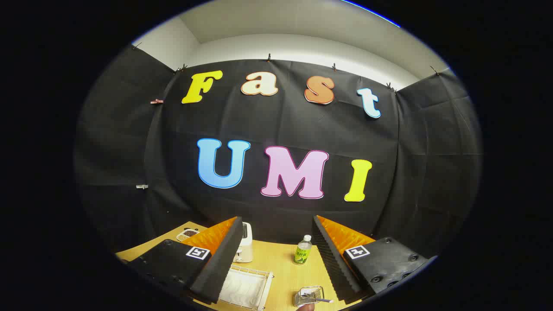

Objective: Take the plate from the dish rack, then take the spoon from the basket and place it into the plate.

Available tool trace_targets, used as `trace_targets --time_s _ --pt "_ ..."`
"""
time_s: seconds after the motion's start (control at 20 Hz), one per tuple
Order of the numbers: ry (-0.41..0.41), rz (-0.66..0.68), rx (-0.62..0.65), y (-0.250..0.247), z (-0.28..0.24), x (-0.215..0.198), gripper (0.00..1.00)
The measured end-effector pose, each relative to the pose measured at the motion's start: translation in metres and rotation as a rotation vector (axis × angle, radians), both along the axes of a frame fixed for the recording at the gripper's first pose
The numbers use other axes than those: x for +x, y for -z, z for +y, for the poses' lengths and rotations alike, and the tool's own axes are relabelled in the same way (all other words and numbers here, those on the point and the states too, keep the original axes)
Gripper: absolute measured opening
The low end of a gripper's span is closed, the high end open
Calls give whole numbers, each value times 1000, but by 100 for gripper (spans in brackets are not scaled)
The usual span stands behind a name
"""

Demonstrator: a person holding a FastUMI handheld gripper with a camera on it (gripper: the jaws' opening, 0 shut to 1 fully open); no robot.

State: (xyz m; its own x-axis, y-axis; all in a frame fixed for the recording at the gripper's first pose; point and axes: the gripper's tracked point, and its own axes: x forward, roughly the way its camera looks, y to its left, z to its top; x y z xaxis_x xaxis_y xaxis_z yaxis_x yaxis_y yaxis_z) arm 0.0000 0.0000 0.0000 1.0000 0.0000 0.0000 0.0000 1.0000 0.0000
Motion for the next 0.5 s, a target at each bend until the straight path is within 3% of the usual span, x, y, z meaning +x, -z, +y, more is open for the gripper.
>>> trace_targets --time_s 0.5 --pt "-19 25 2 9 18 14 97"
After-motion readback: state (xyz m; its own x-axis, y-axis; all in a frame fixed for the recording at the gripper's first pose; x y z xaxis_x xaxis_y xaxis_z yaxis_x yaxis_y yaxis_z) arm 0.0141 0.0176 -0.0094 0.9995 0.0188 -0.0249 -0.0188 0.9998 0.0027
